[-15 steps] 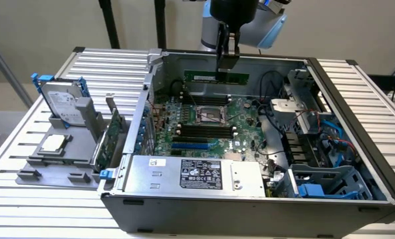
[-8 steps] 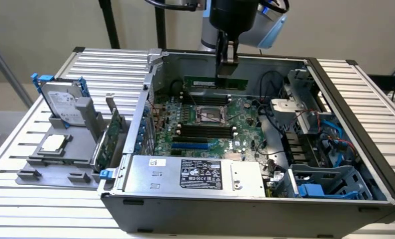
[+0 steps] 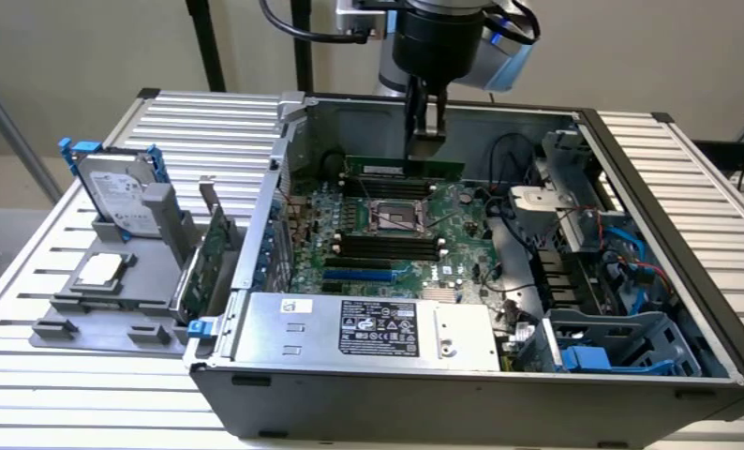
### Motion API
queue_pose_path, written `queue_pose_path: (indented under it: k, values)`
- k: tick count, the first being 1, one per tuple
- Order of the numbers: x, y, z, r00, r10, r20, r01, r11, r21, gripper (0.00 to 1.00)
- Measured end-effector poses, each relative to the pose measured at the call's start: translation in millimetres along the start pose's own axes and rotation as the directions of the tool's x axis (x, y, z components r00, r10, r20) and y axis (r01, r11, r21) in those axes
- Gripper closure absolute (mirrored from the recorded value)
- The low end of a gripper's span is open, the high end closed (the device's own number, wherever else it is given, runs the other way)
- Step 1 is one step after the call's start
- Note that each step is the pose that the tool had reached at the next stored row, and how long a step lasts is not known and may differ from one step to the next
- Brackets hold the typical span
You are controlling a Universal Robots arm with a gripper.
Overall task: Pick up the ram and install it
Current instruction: 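Insert the ram into the slot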
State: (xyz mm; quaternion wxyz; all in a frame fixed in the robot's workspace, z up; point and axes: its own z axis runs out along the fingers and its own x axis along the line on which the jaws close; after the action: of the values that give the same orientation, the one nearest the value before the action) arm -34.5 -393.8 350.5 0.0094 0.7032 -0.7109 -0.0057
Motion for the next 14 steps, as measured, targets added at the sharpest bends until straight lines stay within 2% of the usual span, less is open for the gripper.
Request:
queue_pose_path:
  k: [14]
  values:
    - [12.5, -0.4, 25.6, 1.0, -0.002, 0.0002, 0.002, 1.0, 0.0001, 0.86]
